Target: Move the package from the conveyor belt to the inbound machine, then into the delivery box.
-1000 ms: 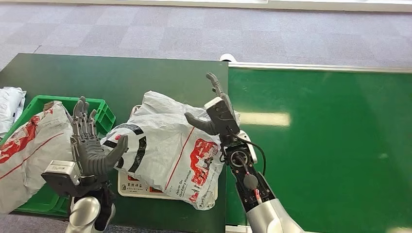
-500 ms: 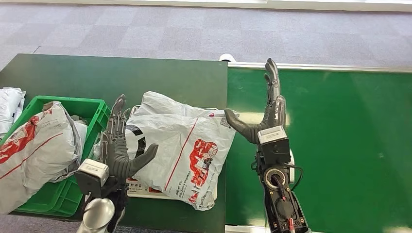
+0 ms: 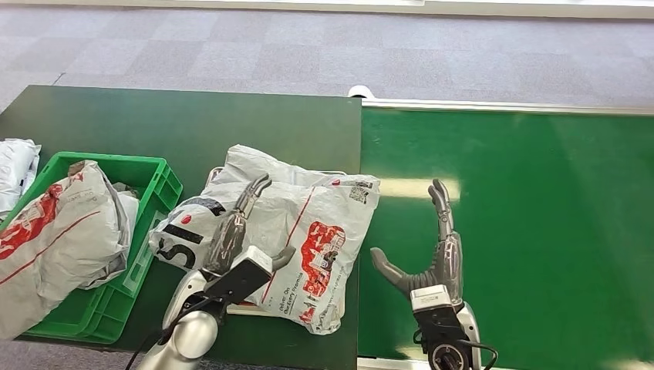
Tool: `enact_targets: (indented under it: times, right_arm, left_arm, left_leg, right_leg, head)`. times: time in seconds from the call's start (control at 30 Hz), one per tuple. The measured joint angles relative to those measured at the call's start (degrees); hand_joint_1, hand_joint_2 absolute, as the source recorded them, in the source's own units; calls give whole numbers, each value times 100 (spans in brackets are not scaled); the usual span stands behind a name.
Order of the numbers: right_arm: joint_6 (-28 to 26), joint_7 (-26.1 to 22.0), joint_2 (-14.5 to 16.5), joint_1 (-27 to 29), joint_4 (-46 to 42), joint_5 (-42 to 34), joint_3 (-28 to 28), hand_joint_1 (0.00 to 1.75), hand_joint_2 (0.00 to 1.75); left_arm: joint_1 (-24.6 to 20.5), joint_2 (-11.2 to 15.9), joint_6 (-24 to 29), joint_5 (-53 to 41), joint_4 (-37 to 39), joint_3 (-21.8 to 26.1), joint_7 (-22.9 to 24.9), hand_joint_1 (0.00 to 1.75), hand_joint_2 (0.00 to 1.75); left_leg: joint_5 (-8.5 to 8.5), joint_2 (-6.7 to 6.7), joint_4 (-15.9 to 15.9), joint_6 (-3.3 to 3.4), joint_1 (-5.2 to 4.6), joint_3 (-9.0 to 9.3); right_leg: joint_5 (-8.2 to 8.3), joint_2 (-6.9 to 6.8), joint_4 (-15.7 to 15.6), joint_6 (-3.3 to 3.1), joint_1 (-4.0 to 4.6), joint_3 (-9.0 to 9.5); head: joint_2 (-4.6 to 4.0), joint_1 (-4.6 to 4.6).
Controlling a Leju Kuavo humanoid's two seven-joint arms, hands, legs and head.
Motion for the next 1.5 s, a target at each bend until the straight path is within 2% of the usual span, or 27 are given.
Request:
enact_targets:
  times: [0.2, 0.43, 0.57, 0.83, 1.0, 1.13, 1.23, 1.37, 1.5]
  right_arm:
    - [101, 165, -66, 25, -26, 122, 107, 0, 175]
    - [122, 273, -79, 36, -87, 284, 142, 0, 175]
    - [122, 280, -79, 50, -92, 302, 142, 0, 175]
    - [122, 278, -75, 58, -92, 344, 149, 0, 175]
    - [138, 275, -48, 62, -90, 329, 180, 0, 175]
    - [171, 275, -32, 53, -87, 322, 182, 0, 175]
    - [195, 277, -23, 34, -66, 314, 184, 0, 175]
    - [192, 279, -20, 16, -33, 297, 181, 0, 175]
    - [184, 281, -20, 17, -20, 276, 167, 0, 175]
  left_arm:
    - [-153, 40, -178, -357, 765, -126, 132, 0, 175]
    - [-414, 16, 14, -1440, 1389, -377, 699, 0, 175]
    - [-505, -8, 42, -1536, 1562, -439, 761, 172, 175]
    - [-535, -57, -37, -1806, 1737, -494, 852, 171, 175]
    - [-506, -145, -252, -409, 1784, -135, 106, 169, 175]
    - [-487, -162, -396, -43, 1720, -4, -55, 174, 175]
    - [-408, -168, -544, 561, 1561, 121, -274, 175, 175]
    - [-225, -157, -593, 1222, 1164, 261, -435, 172, 175]
    - [-56, -115, -622, 1461, 724, 337, -460, 172, 175]
  left_leg:
    - [1, -1, 0, 0, 0, 2]
    - [0, -4, 0, 0, 0, 4]
    - [1, -8, 0, 1, 0, 16]
    - [4, -10, -1, 4, -1, 38]
    - [20, -13, -2, 4, -1, 42]
    - [20, -14, -2, 4, 0, 33]
    - [19, -14, -2, 4, 0, 22]
    - [19, -14, -2, 4, 0, 7]
    - [19, -14, -2, 4, 0, 1]
  right_leg:
    - [0, 0, 0, 0, 0, 2]
    - [0, 0, 0, 0, 0, 7]
    - [0, -2, 0, 0, 0, 21]
    - [0, -9, -1, 1, -1, 48]
    - [16, -8, -2, 2, -1, 51]
    - [15, -7, -1, 2, 0, 43]
    - [15, -7, -1, 2, 0, 32]
    - [15, -7, -1, 2, 0, 18]
    - [15, -7, -1, 2, 0, 10]
  head:
    - [0, 0]
    - [0, 0]
    - [0, 0]
    - [0, 1]
    - [0, 1]
    - [0, 1]
    - [0, 0]
    - [0, 1]
    - [0, 0]
